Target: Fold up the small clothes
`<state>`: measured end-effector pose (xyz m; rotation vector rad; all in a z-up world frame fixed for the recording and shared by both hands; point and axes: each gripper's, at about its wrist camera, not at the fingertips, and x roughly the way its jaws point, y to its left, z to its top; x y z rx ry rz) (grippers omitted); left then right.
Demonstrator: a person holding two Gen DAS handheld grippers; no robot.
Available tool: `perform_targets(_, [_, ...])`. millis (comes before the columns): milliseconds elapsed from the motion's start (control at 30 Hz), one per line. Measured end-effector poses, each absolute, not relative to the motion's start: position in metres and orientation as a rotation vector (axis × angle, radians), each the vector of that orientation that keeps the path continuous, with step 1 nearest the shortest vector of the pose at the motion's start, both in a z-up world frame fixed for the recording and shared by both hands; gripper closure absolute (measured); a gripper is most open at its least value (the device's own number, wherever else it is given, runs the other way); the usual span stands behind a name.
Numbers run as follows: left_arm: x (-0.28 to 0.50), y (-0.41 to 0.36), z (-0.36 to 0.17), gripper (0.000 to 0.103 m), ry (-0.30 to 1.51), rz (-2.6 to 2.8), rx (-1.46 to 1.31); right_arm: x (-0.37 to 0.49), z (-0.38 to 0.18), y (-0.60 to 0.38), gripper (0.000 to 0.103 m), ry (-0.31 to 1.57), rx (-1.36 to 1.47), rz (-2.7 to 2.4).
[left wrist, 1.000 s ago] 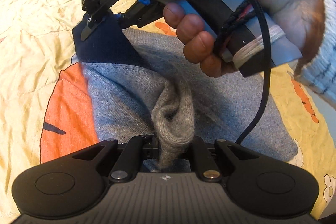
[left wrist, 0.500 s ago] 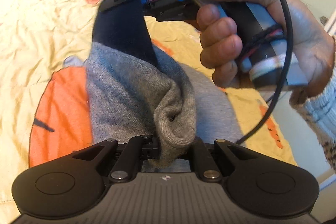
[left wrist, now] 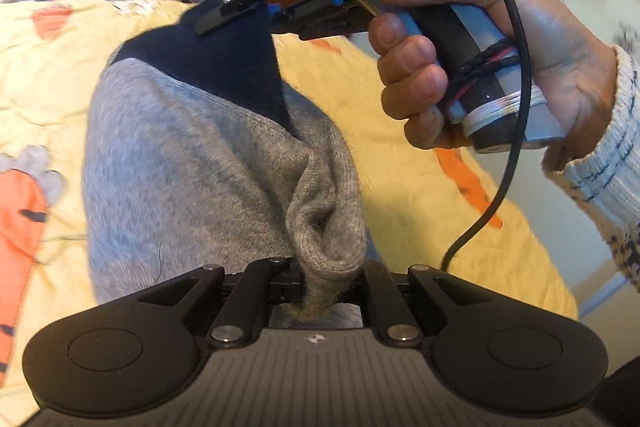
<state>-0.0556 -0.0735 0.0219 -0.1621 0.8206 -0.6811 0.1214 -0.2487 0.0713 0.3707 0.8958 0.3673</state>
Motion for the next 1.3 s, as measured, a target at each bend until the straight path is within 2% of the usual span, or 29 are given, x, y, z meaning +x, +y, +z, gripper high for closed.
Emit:
perform_targets(200, [-0.053, -0.107, 0.007, 0.096, 0.867, -0.689, -0.066, 0.117, 0.032, -0.296, 0.085, 0.918, 0.424, 0.288])
perform_targets(433, [-0.051, -0.116, 0.008, 0.096, 0.876, -0.689, -0.002, 0.109, 0.021, -0.325, 0.085, 0.889, 0.456, 0.264])
perform_targets(667, [-0.046, -0.154, -0.005, 0.093, 0.882, -0.668, 0.107, 0.113, -0.018, -0.345, 0.083, 0.917, 0.442, 0.161])
perform_targets(700, [-0.047, -0.156, -0.004, 0.086, 0.878, -0.673, 0.122, 0.112, -0.024, -0.348, 0.070, 0.921, 0.457, 0.152])
perform_targets(733, [-0.049, -0.157, -0.005, 0.071, 0.879, -0.690, 0.130, 0.111, -0.028, -0.351, 0.044, 0.933, 0.468, 0.129])
perform_targets(767, [-0.052, -0.155, -0.006, 0.061, 0.884, -0.715, 0.128, 0.109, -0.030, -0.353, 0.033, 0.933, 0.475, 0.130])
perform_targets(800, [-0.055, -0.151, -0.004, 0.035, 0.892, -0.735, 0.124, 0.105, -0.028, -0.355, 0.027, 0.922, 0.479, 0.141])
perform_targets(833, [-0.060, -0.145, 0.002, 0.017, 0.891, -0.746, 0.117, 0.102, -0.023, -0.358, 0.028, 0.916, 0.485, 0.139])
perform_targets(867, [-0.069, -0.135, 0.009, 0.014, 0.870, -0.752, 0.104, 0.097, -0.018, -0.361, 0.028, 0.904, 0.492, 0.142])
perform_targets(1000, [-0.081, -0.083, 0.032, 0.014, 0.830, -0.743, 0.030, 0.065, 0.017, -0.362, 0.031, 0.827, 0.405, 0.214])
perform_targets(1133, [-0.056, -0.038, 0.038, 0.014, 0.813, -0.674, -0.154, 0.027, 0.029, -0.339, 0.059, 0.831, 0.338, 0.314])
perform_targets(1233, [-0.028, -0.027, 0.029, 0.014, 0.857, -0.711, -0.272, -0.001, 0.019, -0.318, 0.067, 0.864, 0.279, 0.369])
perform_targets(1300, [-0.021, -0.028, 0.017, 0.014, 0.897, -0.766, -0.311, -0.017, 0.009, -0.310, 0.067, 0.892, 0.280, 0.399])
